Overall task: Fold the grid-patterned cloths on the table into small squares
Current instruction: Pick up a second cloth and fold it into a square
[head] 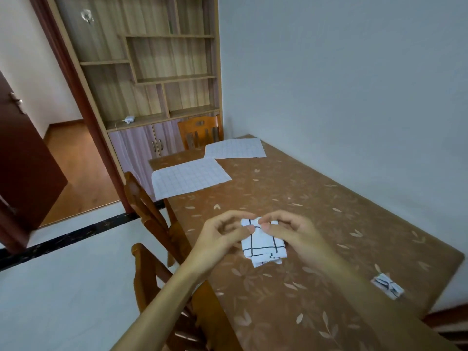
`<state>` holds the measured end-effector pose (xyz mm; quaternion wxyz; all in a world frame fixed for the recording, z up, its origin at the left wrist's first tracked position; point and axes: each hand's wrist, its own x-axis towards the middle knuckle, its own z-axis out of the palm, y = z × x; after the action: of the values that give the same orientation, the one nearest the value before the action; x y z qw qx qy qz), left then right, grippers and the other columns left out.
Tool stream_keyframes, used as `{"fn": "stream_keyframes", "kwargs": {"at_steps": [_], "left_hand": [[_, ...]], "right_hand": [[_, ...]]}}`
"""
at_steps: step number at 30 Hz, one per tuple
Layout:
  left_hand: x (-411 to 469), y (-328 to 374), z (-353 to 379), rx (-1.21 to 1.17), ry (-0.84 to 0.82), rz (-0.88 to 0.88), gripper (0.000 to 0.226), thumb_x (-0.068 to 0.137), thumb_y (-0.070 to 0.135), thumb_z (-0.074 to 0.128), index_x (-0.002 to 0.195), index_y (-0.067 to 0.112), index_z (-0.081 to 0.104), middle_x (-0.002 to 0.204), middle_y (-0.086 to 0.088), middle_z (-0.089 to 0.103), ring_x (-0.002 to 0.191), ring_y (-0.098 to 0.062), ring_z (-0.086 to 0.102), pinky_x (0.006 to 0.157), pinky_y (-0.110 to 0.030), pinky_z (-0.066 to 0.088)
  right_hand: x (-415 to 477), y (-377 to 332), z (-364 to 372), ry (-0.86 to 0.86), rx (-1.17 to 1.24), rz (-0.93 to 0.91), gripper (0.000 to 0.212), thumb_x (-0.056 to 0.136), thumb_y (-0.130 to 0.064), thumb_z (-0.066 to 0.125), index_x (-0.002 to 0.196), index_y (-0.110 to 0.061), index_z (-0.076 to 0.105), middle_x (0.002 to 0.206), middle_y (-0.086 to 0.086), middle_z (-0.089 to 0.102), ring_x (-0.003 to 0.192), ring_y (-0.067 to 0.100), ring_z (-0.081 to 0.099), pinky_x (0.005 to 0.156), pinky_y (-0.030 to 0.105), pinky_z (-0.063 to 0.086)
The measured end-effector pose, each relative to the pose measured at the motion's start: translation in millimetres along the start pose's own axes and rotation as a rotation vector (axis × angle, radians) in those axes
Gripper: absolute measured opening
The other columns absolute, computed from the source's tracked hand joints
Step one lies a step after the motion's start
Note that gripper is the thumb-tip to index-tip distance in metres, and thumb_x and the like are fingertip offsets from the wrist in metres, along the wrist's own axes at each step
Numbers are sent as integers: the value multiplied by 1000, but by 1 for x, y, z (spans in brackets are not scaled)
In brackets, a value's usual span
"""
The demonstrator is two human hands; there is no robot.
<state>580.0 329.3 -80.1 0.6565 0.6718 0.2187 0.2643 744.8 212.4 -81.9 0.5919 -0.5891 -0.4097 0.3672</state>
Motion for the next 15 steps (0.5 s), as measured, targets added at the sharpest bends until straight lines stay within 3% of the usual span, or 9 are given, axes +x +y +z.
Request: {"fn": "stream_keyframes", "kwargs": {"at_steps": [2,4,8,11,15], "left_hand": [[3,-8,1,18,29,17,28,89,9,73,115,19,71,100,-28,71,90,-44,71,71,-59,57],[7,-14,1,4,65,14,34,87,5,73,118,18,68,99,-29,71,92,-42,73,77,-63,57],[16,-35,8,1,125,-40,35,89,10,72,121,19,63,87,-18,71,93,-44,71,81,-54,59],[20,-46,24,-60,65,-172,28,95,16,65,123,13,62,104,-22,74,95,-36,74,79,-52,61],[29,-65,37,-74,-50,-256,33,92,6,67,125,8,63,106,-13,78,88,-30,77,60,-30,64]], "right_hand": [[2,8,1,31,-4,62,26,89,-11,71,112,-22,68,101,2,78,93,23,75,80,35,59],[4,15,-1,36,29,156,32,90,-14,70,119,-25,64,106,0,78,98,20,75,89,39,58],[10,33,-8,28,-37,205,24,94,-24,67,118,-22,70,108,5,78,100,26,74,89,50,58],[16,43,-13,77,-96,171,20,96,-19,64,115,-16,70,100,6,79,92,24,76,81,44,62],[25,62,-27,105,-207,151,12,97,-15,62,103,-21,71,91,0,79,83,15,76,73,33,62]]}}
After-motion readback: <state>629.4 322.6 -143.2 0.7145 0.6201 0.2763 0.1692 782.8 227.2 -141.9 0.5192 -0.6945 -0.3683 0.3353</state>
